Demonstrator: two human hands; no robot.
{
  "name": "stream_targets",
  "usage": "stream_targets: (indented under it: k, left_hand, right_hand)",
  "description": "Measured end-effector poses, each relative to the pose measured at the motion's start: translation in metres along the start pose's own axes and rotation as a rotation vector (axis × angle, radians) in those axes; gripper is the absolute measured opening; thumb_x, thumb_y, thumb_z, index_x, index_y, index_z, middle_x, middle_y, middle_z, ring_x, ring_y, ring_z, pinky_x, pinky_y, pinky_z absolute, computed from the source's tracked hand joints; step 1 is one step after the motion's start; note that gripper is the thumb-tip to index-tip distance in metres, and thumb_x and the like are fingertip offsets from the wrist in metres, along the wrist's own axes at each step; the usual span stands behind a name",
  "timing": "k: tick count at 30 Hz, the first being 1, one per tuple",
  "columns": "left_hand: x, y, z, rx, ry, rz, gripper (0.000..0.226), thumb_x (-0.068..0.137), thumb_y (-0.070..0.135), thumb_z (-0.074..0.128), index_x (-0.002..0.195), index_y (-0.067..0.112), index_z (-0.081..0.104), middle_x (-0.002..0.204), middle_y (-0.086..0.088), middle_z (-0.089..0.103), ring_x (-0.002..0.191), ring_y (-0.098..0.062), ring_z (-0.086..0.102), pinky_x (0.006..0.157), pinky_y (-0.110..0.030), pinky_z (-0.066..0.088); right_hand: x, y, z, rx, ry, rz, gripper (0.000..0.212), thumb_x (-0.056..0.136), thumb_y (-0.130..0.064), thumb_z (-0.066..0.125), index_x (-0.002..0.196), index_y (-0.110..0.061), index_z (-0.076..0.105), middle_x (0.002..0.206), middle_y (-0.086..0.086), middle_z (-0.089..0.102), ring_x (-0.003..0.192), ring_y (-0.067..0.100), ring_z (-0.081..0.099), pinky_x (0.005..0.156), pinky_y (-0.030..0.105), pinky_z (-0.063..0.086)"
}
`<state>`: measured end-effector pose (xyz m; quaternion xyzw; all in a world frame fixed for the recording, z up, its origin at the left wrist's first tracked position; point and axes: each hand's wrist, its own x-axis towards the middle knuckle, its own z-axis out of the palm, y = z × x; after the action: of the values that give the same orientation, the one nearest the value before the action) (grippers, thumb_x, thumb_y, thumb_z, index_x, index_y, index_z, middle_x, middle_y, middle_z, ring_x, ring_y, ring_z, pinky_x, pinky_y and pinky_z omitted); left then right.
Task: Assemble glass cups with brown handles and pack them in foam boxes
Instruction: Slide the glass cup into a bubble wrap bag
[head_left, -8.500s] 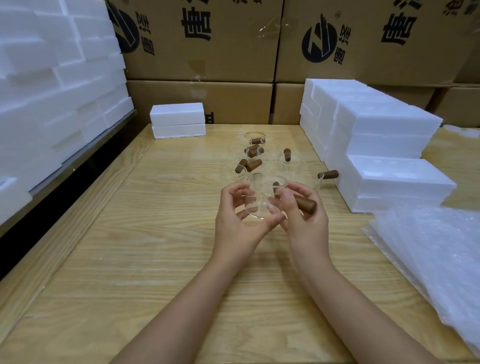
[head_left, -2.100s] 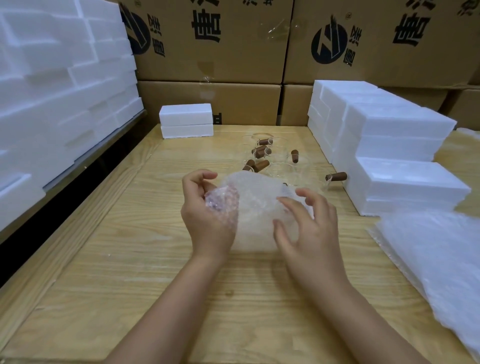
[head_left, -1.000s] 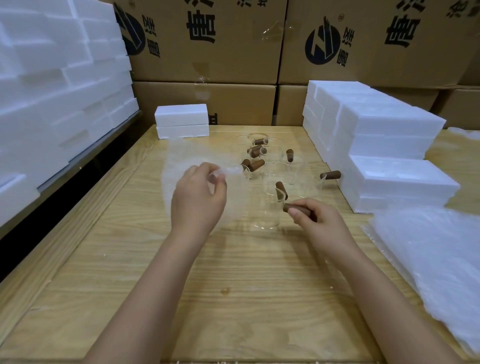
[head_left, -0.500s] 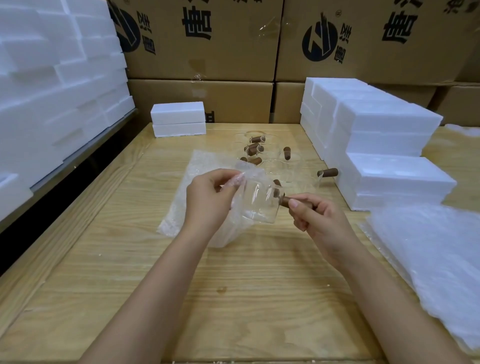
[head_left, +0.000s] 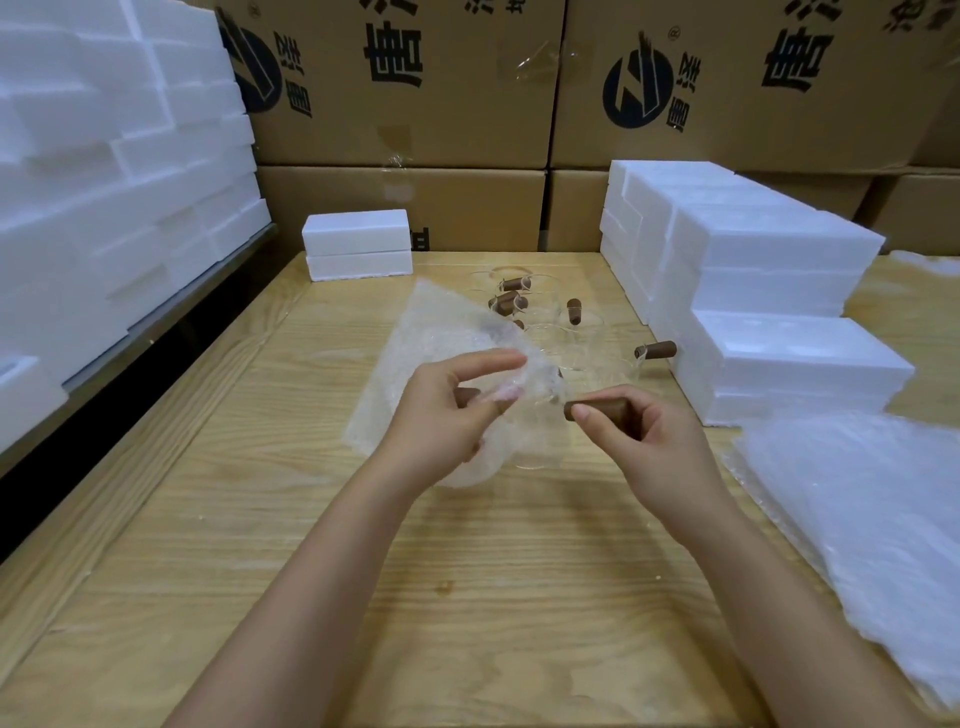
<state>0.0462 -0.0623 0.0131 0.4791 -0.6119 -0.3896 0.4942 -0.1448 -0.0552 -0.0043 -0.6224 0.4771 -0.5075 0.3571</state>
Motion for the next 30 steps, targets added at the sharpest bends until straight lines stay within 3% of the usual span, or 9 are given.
stream_targets:
  k: [2,5,8,10,14,19,22,25,30]
  left_hand:
    - [-0.002,0.001,-0.002,0.0,-0.1,0.024,0.03,0.091,0.009,0.064,0.112,0.03,0.068,0.057,0.019,0.062,0.04,-0.006,0.042,0.043,-0.018,0.041]
    - [-0.005,0.0,-0.004,-0.065,-0.194,0.012,0.042,0.089,0.002,0.064,0.12,0.03,0.064,0.069,-0.006,0.067,0.044,-0.01,0.046,0.049,-0.021,0.046]
    - [-0.006,-0.005,-0.002,-0.033,-0.154,0.053,0.063,0.084,-0.008,0.062,0.127,0.037,0.055,0.101,0.018,0.067,0.046,-0.006,0.042,0.054,-0.02,0.046]
    - [-0.007,-0.01,0.002,0.089,-0.035,0.124,0.069,0.081,-0.008,0.065,0.123,0.045,0.052,0.121,0.016,0.058,0.047,-0.004,0.04,0.058,-0.015,0.044]
    - [-0.008,-0.022,0.006,0.348,0.142,0.171,0.045,0.076,0.009,0.074,0.101,0.042,0.055,0.098,0.012,0.059,0.053,-0.005,0.046,0.063,-0.014,0.043]
    - [-0.012,-0.031,0.014,0.586,0.097,0.106,0.035,0.077,0.011,0.066,0.098,0.035,0.052,0.079,0.016,0.056,0.067,-0.008,0.051,0.071,-0.035,0.05]
    - [-0.016,-0.029,0.023,0.461,0.081,0.123,0.037,0.074,0.013,0.064,0.094,0.038,0.047,0.074,0.017,0.054,0.06,-0.004,0.05,0.067,-0.031,0.049]
    - [-0.019,-0.026,0.027,0.34,0.184,0.188,0.021,0.074,0.027,0.057,0.084,0.04,0.044,0.07,0.024,0.055,0.057,-0.002,0.05,0.058,-0.018,0.04]
    - [-0.023,-0.019,0.028,0.261,0.301,0.35,0.013,0.086,0.045,0.049,0.077,0.037,0.043,0.063,0.019,0.05,0.053,-0.005,0.044,0.052,-0.013,0.031]
  right_hand:
    - [0.002,0.0,-0.001,0.004,0.039,0.025,0.008,0.084,-0.023,0.069,0.077,-0.025,0.072,0.062,-0.008,0.061,0.057,-0.001,0.049,0.056,0.008,0.04]
    - [0.002,0.0,-0.002,0.017,0.126,0.049,0.013,0.087,-0.027,0.066,0.075,-0.027,0.071,0.074,-0.001,0.069,0.062,-0.004,0.054,0.059,0.004,0.041]
    - [0.001,0.0,0.001,0.034,0.195,0.068,0.017,0.089,-0.029,0.064,0.074,-0.028,0.071,0.074,-0.009,0.07,0.065,-0.009,0.057,0.06,0.001,0.04]
    - [0.001,0.0,0.003,0.072,0.235,0.087,0.018,0.09,-0.032,0.063,0.074,-0.028,0.07,0.069,-0.016,0.069,0.064,-0.01,0.057,0.06,0.004,0.041]
    - [0.0,-0.001,0.004,0.124,0.283,0.142,0.02,0.092,-0.035,0.059,0.077,-0.026,0.07,0.046,-0.024,0.051,0.049,-0.006,0.049,0.064,0.02,0.036]
    - [0.0,-0.001,0.005,0.276,0.317,0.204,0.025,0.093,-0.034,0.058,0.074,-0.019,0.067,0.053,-0.023,0.057,0.061,-0.001,0.049,0.081,0.026,0.037]
    - [-0.001,0.001,0.008,0.231,0.322,0.145,0.022,0.091,-0.036,0.059,0.073,-0.023,0.065,0.055,-0.023,0.058,0.06,-0.005,0.053,0.07,0.013,0.041]
    - [-0.002,0.001,0.009,0.153,0.314,0.036,0.011,0.089,-0.034,0.062,0.082,-0.028,0.068,0.076,-0.017,0.069,0.072,-0.006,0.058,0.065,0.004,0.041]
    - [-0.003,0.001,0.012,-0.077,0.223,-0.082,0.003,0.085,-0.034,0.066,0.086,-0.036,0.067,0.1,-0.006,0.057,0.091,-0.002,0.054,0.083,0.02,0.044]
